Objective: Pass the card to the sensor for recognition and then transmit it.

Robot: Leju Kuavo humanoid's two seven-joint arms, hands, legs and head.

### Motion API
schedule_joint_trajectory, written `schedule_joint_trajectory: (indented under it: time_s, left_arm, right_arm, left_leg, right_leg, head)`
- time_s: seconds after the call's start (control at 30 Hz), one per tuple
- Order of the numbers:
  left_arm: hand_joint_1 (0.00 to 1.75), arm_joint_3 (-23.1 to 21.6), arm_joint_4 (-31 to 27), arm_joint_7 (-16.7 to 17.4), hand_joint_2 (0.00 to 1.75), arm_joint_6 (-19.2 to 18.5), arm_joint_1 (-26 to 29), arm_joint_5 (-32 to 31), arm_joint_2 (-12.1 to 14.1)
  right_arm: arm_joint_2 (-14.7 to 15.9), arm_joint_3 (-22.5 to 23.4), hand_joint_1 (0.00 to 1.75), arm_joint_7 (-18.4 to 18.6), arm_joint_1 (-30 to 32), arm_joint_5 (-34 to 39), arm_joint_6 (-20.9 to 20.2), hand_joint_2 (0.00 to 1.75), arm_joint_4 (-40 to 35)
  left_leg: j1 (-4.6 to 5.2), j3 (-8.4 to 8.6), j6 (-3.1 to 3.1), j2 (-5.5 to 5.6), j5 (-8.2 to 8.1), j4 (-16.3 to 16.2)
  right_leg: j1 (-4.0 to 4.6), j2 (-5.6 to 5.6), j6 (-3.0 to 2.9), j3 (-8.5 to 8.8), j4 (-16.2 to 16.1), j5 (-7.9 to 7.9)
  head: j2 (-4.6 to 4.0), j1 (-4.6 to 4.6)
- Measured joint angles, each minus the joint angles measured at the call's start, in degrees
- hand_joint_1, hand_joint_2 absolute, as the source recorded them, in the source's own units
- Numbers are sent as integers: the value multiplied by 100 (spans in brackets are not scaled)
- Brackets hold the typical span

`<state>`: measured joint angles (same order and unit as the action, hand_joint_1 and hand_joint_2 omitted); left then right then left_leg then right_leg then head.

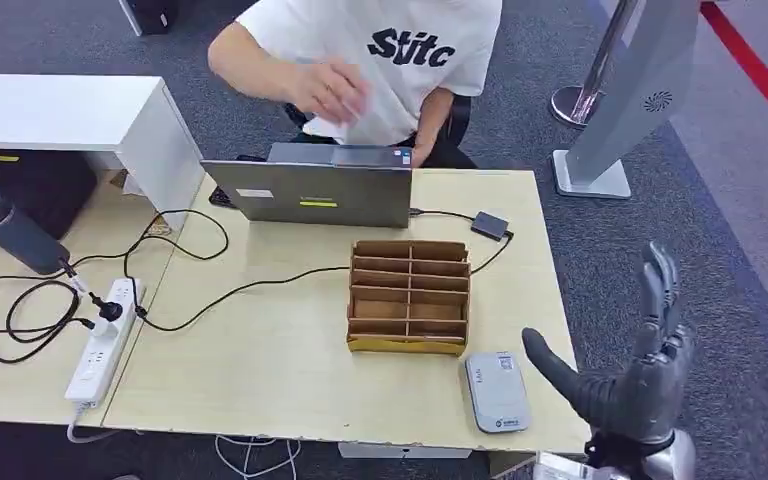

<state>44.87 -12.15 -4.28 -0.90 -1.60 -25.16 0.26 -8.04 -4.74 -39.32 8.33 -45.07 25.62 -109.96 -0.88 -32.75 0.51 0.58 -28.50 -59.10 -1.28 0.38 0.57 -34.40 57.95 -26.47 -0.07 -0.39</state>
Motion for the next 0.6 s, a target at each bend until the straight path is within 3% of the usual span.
schedule_joint_trajectory:
  time_s: [0.3, 0.43, 0.6]
  left_arm:
    - [0, 55, 0, 11, 175, -39, -19, -162, 2]
    - [0, 118, 0, 48, 175, -61, -39, -240, 9]
    - [0, 184, 0, 55, 175, -72, -59, -328, 11]
  right_arm:
    - [284, -590, 0, 634, 4, -1262, 590, 175, 15]
    - [662, -1085, 0, 1361, -180, -1905, 417, 175, 323]
    - [1023, -1626, 0, 1985, -448, -2102, 161, 175, 866]
  left_leg:
    - [0, 0, 0, 0, 0, 0]
    - [-1, 2, 0, -5, 0, 1]
    - [0, 4, 0, -4, 0, 0]
  right_leg:
    - [0, 0, 0, 2, 1, 0]
    - [0, 4, 0, 3, 0, 0]
    - [0, 1, 0, 7, 0, 1]
  head:
    - [0, 0]
    - [0, 0]
    - [0, 0]
